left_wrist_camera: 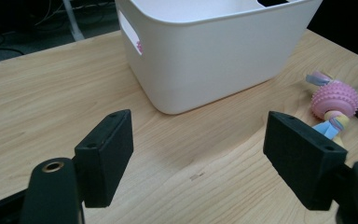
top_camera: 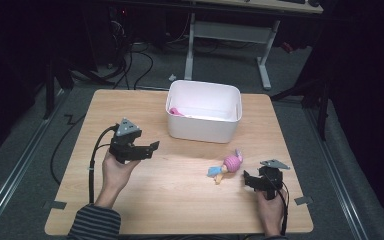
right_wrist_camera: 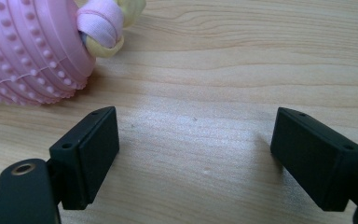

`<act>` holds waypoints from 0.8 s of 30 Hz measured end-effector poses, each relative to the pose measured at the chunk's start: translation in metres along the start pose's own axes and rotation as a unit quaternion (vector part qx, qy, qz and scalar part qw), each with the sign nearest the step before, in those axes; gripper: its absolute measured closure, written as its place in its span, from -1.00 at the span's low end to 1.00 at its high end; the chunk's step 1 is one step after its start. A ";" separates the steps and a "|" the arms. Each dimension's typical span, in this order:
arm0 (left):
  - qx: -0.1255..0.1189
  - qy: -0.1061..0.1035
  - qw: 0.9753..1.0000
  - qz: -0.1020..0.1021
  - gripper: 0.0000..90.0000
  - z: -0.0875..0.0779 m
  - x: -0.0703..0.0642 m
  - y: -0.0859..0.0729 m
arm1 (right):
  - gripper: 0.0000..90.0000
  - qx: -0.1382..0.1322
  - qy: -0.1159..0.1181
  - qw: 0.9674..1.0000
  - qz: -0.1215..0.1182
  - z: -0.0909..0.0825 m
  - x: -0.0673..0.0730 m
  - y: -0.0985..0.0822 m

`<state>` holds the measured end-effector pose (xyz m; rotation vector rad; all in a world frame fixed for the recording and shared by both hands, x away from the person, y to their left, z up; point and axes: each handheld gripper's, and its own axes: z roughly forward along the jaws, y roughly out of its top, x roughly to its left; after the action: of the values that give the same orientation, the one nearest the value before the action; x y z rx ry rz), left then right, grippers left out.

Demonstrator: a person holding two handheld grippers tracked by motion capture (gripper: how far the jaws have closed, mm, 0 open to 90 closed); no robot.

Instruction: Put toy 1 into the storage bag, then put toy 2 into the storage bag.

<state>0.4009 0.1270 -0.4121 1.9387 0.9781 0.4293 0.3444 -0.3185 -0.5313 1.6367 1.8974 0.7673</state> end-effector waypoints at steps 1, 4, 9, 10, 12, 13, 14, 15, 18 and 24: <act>0.000 0.000 1.000 -0.003 -0.46 0.000 0.001 -0.002 | -0.67 0.000 0.000 1.000 0.000 0.000 0.000 0.000; -0.002 0.000 1.000 -0.011 -0.46 0.000 0.003 -0.009 | -0.67 0.000 0.000 1.000 0.000 0.000 0.000 0.000; 0.003 -0.003 1.000 -0.022 -0.46 0.001 0.005 -0.018 | -0.67 0.000 0.000 1.000 0.000 0.000 0.000 0.000; 0.003 -0.003 1.000 -0.023 -0.46 0.001 0.005 -0.019 | -0.67 0.000 0.000 1.000 0.000 0.000 0.000 0.000; 0.002 -0.001 1.000 -0.024 -0.46 0.002 0.006 -0.022 | -0.67 0.000 0.000 1.000 0.000 0.000 0.000 0.000; 0.003 0.001 1.000 -0.023 -0.46 0.002 0.006 -0.024 | -0.67 0.000 0.000 1.000 0.000 0.000 0.000 0.000; 0.003 0.000 1.000 -0.024 -0.47 0.003 0.006 -0.026 | -0.67 0.000 0.000 1.000 0.000 0.000 0.000 0.000; 0.004 -0.001 1.000 -0.026 -0.47 0.004 0.006 -0.029 | -0.67 0.000 0.000 1.000 0.000 0.000 0.000 0.000; 0.008 0.002 1.000 -0.028 -0.47 0.008 0.007 -0.036 | -0.67 0.000 0.000 1.000 0.000 0.000 0.000 0.000; 0.019 0.006 0.999 -0.037 -0.48 0.020 0.009 -0.052 | -0.67 -0.001 0.002 1.000 -0.003 0.000 0.000 0.000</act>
<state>0.3948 0.1375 -0.4671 1.9284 1.0691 0.3834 0.3445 -0.3183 -0.5314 1.6281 1.9038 0.7706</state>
